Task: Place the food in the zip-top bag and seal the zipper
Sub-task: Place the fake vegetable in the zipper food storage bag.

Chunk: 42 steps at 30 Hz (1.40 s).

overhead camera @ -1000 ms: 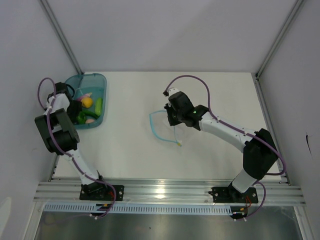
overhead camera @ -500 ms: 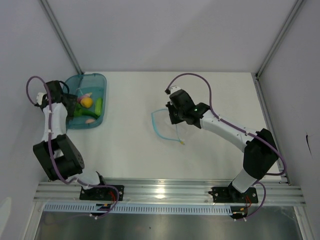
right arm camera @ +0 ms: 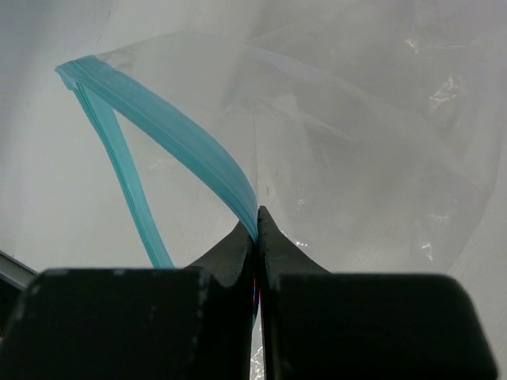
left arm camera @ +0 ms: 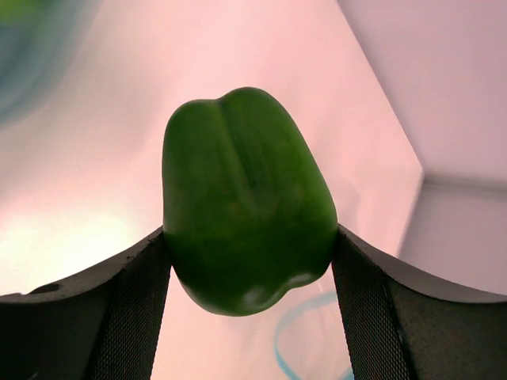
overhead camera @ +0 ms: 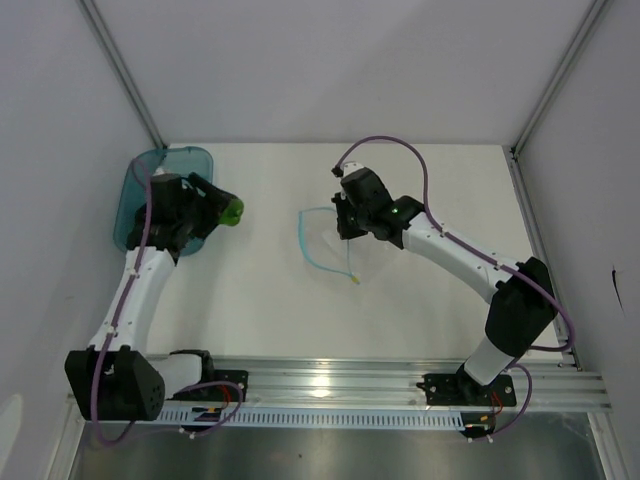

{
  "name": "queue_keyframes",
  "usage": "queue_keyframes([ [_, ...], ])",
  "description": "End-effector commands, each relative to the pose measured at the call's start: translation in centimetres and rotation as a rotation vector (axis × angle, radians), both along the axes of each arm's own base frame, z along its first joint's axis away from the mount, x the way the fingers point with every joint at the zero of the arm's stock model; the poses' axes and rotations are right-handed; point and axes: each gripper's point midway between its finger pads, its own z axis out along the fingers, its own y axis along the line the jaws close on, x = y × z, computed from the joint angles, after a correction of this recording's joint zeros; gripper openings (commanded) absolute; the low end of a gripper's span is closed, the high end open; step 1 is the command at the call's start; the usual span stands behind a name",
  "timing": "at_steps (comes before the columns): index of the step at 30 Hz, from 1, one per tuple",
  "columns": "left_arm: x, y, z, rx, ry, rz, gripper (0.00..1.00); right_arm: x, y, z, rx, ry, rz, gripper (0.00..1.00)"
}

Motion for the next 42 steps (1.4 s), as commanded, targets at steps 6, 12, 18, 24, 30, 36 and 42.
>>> queue_keyframes([
  [6, -3.0, -12.2, 6.4, -0.084, -0.297, -0.362, 0.00, -0.3, 1.3, 0.2, 0.047, 0.056, -0.015, 0.00],
  [12, -5.9, -17.4, 6.3, -0.137, -0.295, -0.507, 0.01, -0.3, 1.1, -0.1, 0.054, 0.077, -0.050, 0.00],
  [18, -7.3, -19.3, 2.8, -0.163, -0.231, -0.557, 0.01, -0.3, 1.8, 1.0, 0.103, 0.095, -0.062, 0.00],
  [24, -7.8, -20.3, 2.2, -0.164, -0.225, -0.590, 0.00, -0.4, 2.1, 2.2, 0.157, 0.116, -0.073, 0.00],
  [30, -7.5, -21.3, 1.4, -0.168, -0.205, -0.612, 0.01, -1.2, 3.2, 4.1, 0.252, 0.150, -0.031, 0.00],
  [36, -7.7, -21.7, 0.0, -0.154, -0.173, -0.612, 0.01, -0.8, 3.3, 5.4, 0.284, 0.144, -0.039, 0.00],
  [42, -7.5, -21.9, -0.6, -0.136, -0.159, -0.615, 0.13, -0.6, 3.2, 6.3, 0.302, 0.136, -0.041, 0.00],
])
